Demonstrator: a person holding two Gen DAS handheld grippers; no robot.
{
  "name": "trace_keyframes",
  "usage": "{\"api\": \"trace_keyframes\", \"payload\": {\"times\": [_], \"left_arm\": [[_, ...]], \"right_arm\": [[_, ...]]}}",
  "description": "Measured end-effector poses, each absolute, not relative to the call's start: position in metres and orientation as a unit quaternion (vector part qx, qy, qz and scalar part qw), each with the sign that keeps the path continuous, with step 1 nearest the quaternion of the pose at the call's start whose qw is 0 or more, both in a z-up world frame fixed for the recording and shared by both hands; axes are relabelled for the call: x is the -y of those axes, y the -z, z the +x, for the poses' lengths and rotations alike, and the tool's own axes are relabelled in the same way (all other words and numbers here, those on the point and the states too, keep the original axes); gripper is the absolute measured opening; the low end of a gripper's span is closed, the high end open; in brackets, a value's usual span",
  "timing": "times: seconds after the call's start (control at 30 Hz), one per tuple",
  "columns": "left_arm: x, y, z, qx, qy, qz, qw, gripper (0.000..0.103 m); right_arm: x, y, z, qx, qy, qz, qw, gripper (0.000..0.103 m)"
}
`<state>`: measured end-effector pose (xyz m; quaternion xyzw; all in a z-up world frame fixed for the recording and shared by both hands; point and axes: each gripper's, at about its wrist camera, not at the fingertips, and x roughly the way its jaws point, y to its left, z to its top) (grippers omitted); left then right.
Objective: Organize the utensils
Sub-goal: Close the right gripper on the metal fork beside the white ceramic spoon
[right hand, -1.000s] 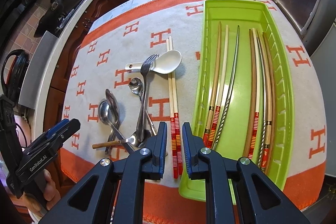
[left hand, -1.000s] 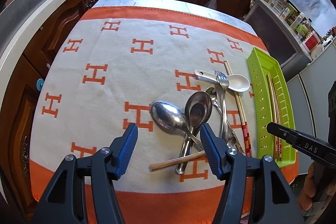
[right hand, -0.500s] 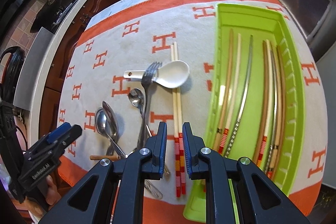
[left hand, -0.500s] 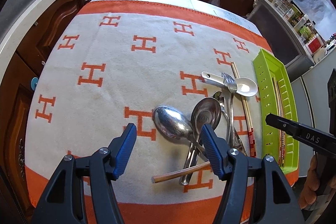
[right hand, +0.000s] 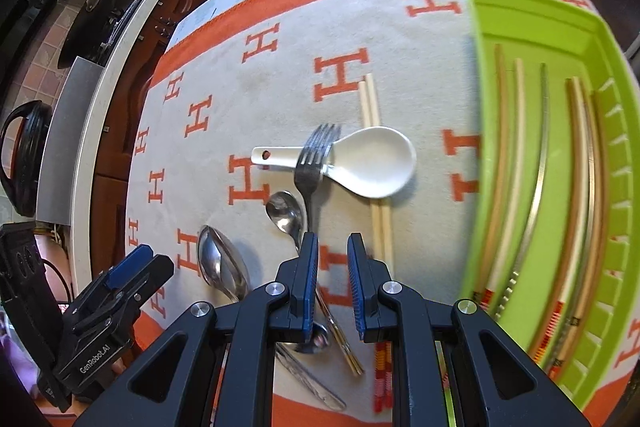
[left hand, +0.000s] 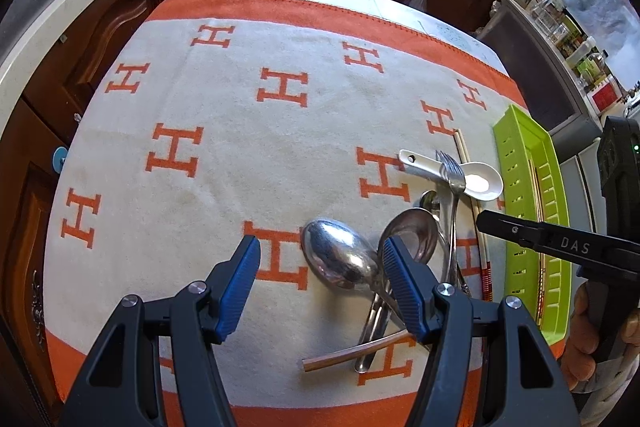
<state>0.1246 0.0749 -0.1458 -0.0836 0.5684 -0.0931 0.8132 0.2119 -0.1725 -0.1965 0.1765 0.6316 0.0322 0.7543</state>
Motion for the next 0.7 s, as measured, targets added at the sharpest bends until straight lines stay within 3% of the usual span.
{"api": "trace_keyframes", "payload": {"times": [0.43,0.57,0.7], "left_arm": [[-0.102,0.151,0.127,-0.574,0.085,-0.121,0.805,0.062],[-0.104,0.153,0.126,-0.578,0.085,-0.127,0.802,0.062],[-0.101,0.155,0.123,-0.585,0.098,-0.133,0.794,0.062]], "right_arm": [[0.146,0.230,0.244,-0.622,-0.049,0.171,0.762,0.016],[0.140,0.230,0.244,-0.614,-0.060,0.162,0.770,0.008],[0.136,0.230,0.244,-0.613,-0.061,0.154,0.773,0.008]]}}
